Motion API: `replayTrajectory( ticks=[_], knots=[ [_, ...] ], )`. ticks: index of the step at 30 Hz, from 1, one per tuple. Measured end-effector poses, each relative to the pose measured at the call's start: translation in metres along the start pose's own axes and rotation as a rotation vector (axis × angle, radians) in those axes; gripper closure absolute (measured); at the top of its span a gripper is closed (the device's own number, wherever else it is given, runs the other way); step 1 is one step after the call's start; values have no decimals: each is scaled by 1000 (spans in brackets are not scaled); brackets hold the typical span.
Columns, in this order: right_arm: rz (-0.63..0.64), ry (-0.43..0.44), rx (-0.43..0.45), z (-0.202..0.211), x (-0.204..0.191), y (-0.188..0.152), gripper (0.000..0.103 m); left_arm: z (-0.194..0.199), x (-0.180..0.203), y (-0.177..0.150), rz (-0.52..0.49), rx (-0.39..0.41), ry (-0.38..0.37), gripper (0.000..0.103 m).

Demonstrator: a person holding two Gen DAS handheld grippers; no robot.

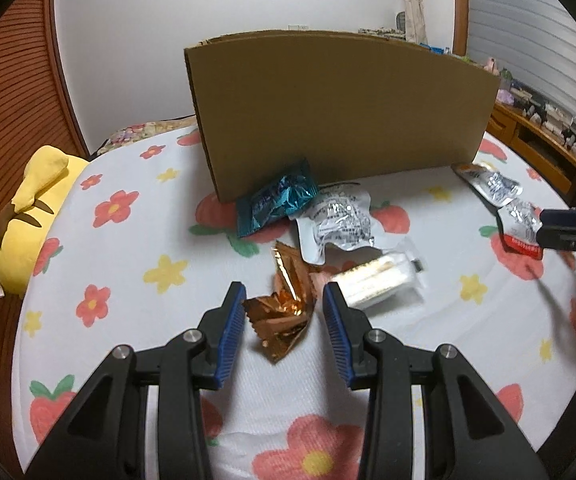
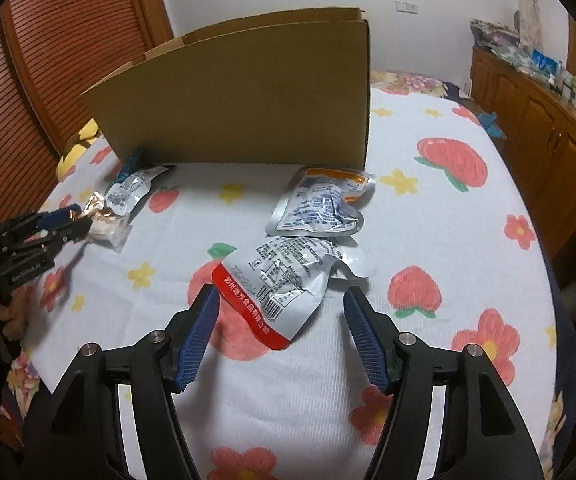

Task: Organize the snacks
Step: 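Grasp the white red-banded pouch with the right gripper while the left gripper grasps the copper foil wrapper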

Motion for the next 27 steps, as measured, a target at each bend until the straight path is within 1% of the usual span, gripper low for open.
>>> replayTrajectory(
  ticks=[3, 7, 13, 19, 25, 27],
  knots=[
    [-30, 19, -2, -4, 5, 2, 36, -1, 0, 0, -1, -4, 4, 64],
    [-52, 36, -12, -10, 7, 5, 36, -2, -3, 0, 14, -10, -11, 64],
    [-55, 27, -12, -16, 4, 16, 36, -4, -3, -1, 19, -16, -9, 64],
    [-40, -41, -4, -25, 0, 24, 34, -4, -3, -1, 24, -17, -11, 64],
    [80, -155, 1, -31, -16, 17, 35, -4, -4, -1, 32, -18, -16, 64],
    [89, -157, 6, -31, -17, 15, 37, -4, -5, -2, 34, -18, -19, 64]
  ],
)
Point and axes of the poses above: each gripper's, at about its wrist camera, not at the fingertips, and z roughly against the way its jaws point, x to its right, y to its top, the point moved 2 cm from there along -z, roughly the way its jaws point, and after that the axes turned 7 degrees about -x, right-handed, at the moved point
